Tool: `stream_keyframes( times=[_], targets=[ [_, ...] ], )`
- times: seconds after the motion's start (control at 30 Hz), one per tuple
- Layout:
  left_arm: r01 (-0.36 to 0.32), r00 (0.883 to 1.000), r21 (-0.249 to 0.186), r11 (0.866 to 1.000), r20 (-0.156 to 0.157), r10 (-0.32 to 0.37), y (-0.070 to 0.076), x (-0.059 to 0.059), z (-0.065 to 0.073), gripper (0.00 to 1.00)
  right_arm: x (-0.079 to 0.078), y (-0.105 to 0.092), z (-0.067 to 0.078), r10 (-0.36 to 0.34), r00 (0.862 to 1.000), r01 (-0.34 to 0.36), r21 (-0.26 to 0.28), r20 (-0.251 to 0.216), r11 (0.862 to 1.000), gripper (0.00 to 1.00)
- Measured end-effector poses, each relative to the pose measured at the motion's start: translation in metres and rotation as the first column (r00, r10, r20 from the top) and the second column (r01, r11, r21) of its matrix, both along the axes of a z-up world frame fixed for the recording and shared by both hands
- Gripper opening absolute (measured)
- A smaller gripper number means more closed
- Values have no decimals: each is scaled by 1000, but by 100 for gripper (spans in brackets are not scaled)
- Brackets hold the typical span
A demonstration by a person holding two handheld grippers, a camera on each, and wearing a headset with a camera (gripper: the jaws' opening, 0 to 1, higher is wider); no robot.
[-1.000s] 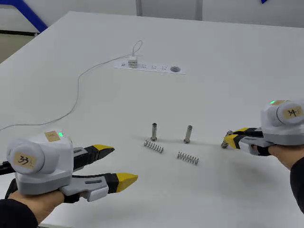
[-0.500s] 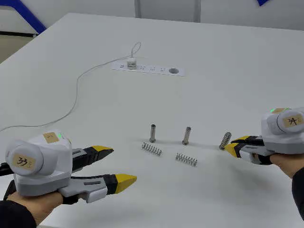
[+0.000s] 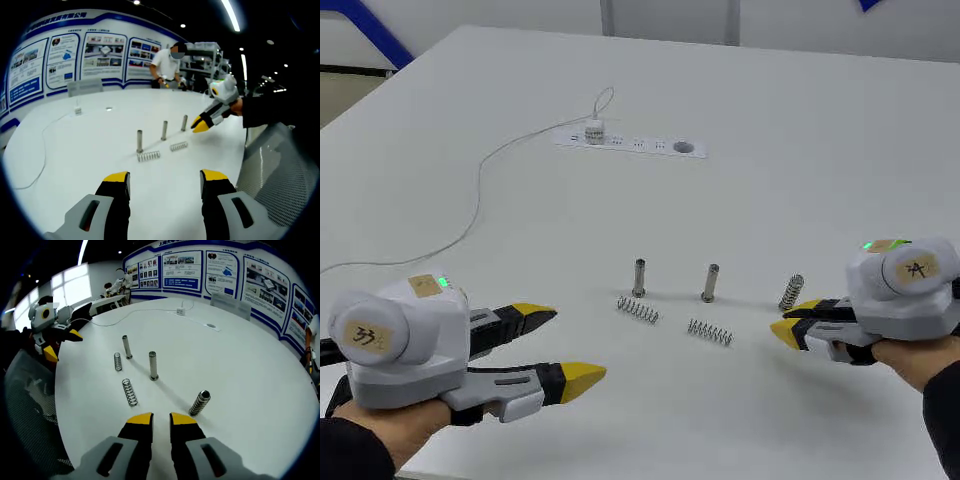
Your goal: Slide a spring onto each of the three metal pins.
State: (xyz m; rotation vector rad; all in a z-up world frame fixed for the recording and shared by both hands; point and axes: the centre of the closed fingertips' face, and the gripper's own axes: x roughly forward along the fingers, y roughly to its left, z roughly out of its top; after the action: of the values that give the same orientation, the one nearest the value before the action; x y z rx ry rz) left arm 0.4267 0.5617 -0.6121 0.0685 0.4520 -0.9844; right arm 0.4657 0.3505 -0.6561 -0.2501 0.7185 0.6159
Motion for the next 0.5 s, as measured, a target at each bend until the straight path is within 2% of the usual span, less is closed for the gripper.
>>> stream_keyframes(
  times=[0.17,0.3,0.5],
  targets=[
    [0,1000,1,1000,1,0,0,1,-1,57,0,21,5,67,998,-67,-9,7,998,14],
    [1,1000,2,1000,1,-1,0,1,0,57,0,33,3,113,994,-113,-19,0,993,14],
    [1,1000,3,1000,1,-1,0,1,-1,57,3,57,5,202,979,-202,-39,-11,979,14]
  ],
)
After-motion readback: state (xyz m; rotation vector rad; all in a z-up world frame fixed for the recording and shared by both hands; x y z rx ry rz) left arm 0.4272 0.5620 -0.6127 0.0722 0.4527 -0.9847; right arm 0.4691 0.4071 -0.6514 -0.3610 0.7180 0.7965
